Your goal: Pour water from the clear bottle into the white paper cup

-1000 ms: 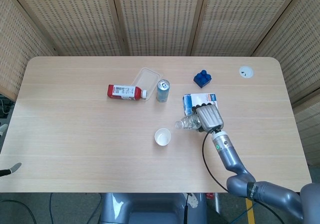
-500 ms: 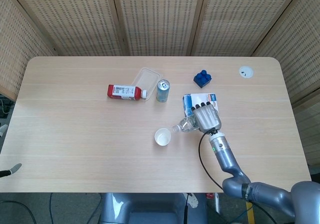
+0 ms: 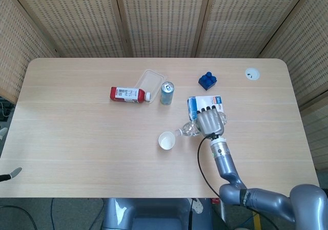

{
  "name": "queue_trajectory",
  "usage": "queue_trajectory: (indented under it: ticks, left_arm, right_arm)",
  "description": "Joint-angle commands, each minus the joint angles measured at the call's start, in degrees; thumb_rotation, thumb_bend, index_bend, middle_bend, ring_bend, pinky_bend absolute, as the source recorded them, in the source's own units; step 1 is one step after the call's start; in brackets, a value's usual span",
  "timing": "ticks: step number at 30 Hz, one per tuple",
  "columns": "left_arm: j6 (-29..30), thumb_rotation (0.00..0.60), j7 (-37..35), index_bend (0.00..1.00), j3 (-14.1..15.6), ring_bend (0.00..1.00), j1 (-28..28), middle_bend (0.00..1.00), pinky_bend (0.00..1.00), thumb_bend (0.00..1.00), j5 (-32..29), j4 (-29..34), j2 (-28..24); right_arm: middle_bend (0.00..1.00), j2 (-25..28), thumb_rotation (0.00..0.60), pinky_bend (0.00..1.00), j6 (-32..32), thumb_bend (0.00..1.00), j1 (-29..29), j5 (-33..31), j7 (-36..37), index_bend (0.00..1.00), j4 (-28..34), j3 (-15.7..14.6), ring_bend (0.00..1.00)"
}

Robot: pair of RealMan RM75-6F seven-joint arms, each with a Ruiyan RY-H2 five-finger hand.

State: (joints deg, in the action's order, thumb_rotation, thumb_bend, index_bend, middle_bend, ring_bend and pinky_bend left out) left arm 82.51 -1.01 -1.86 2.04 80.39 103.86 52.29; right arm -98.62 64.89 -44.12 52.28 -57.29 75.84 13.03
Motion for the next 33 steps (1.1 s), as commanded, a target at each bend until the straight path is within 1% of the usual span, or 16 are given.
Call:
queue_trajectory:
  ticks: [1, 20, 24, 33]
  left_arm:
    - [-0.04, 0.600, 0.32, 0.00, -0.05, 0.00, 0.08, 0.00, 0.00, 0.09, -0.17, -0.04, 0.13]
    - [-0.03, 0.600, -0.04, 0.00, 0.05, 0.00, 0.05, 0.00, 0.00, 0.09, -0.22, 0.06, -0.23]
    - [-0.15, 0.600, 0.05, 0.00, 0.01, 0.00, 0.14, 0.00, 0.00, 0.09, -0.36, 0.06, -0.24]
    - [-0.18, 0.600, 0.00, 0.00, 0.03, 0.00, 0.17, 0.00, 0.00, 0.09, -0.41, 0.14, -0.31]
  right_arm:
    - [0.62, -0.65, 0.600, 0.62, 0.72, 0.63, -0.51, -1.10, -1.27, 0.62, 0.44, 0.18, 0.53]
    - [0.62, -2.16, 0.600, 0.62, 4.79, 0.63, -2.30, -4.62, -8.34, 0.62, 1.70, 0.04, 0.53]
    - [0.62, -2.30, 0.600, 0.62, 5.34, 0.63, -2.59, -4.29, -8.94, 0.62, 1.45, -0.34, 0.53]
    - [0.62, -2.63, 0.600, 0.62, 6.37, 0.63, -2.90, -1.68, -9.98, 0.62, -0.43, -2.28, 0.54]
